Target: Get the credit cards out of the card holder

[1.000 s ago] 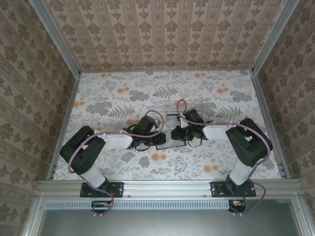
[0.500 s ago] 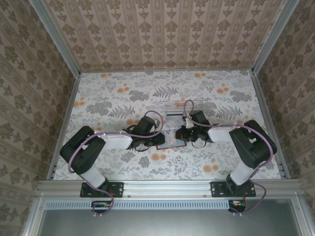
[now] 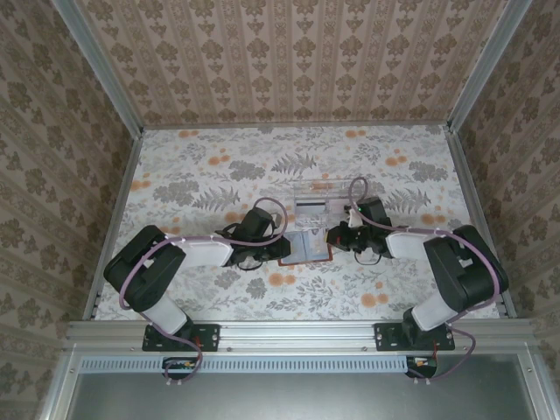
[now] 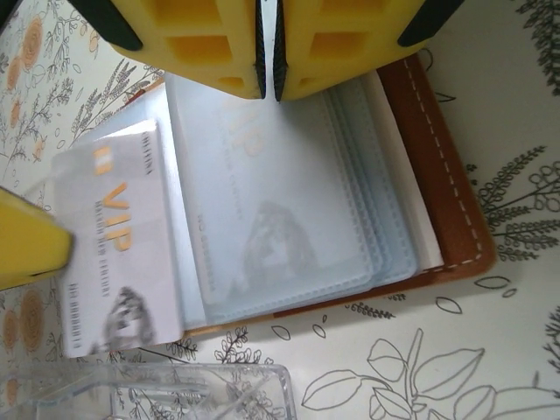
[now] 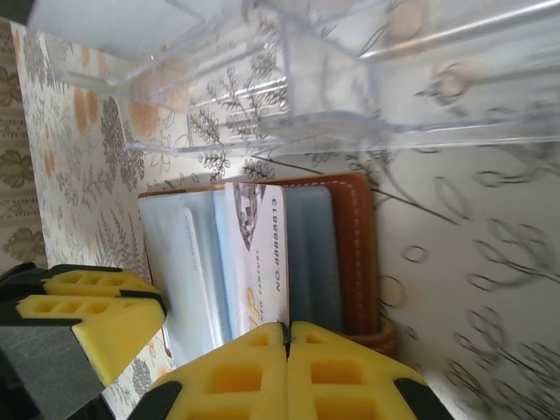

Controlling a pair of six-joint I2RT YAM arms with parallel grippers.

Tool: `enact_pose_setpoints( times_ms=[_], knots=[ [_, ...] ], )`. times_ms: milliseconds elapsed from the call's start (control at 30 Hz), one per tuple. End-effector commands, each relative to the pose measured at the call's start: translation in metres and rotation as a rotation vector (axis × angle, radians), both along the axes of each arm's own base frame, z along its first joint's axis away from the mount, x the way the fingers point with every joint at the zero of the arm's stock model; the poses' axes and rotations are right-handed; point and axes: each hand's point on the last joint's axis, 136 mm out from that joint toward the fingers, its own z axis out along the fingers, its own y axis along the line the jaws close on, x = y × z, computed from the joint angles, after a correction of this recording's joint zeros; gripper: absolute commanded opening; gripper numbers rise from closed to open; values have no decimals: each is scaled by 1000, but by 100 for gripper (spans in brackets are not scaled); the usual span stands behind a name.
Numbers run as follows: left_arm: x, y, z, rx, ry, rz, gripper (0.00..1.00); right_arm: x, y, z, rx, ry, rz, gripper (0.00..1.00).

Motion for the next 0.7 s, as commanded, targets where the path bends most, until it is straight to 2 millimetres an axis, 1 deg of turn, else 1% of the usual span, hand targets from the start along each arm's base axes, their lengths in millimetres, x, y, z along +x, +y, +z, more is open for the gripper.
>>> enact_pose_setpoints(
  times_ms=[0, 33, 67, 133, 233, 333, 433, 500, 533, 567, 633, 667],
  knots=[
    [-7, 13, -7, 43, 29, 4, 15, -9, -13, 11, -40, -8, -6, 0],
    [-7, 11, -5, 35, 25, 0, 15, -11, -14, 16, -44, -13, -2, 0],
    [-7, 9, -1, 24, 20, -4, 15, -11, -15, 31, -43, -50, 3, 0],
    [-6, 7, 8, 2, 5, -11, 16, -13, -17, 51, -55, -99, 12, 0],
    [-5, 4, 31, -41, -41, -24, 20, -17, -27, 81, -109, -178, 15, 0],
    [-5, 8, 65, -76, -120, -28, 28, -18, -34, 111, -170, -277, 15, 0],
    [-7, 23, 98, -94, -213, -3, 48, -13, -36, 139, -224, -374, 19, 0],
    [-9, 39, 118, -100, -276, 29, 59, -8, -33, 155, -284, -432, 37, 0],
    [-11, 46, 124, -101, -296, 43, 70, -5, -31, 162, -315, -464, 56, 0],
    [-13, 55, 135, -108, -329, 68, 83, -3, -27, 168, -354, -499, 83, 0],
    [-18, 73, 145, -109, -372, 108, 99, 3, -18, 178, -418, -560, 135, 0],
    [-21, 82, 149, -106, -390, 128, 100, 4, -10, 183, -438, -600, 178, 0]
  ],
)
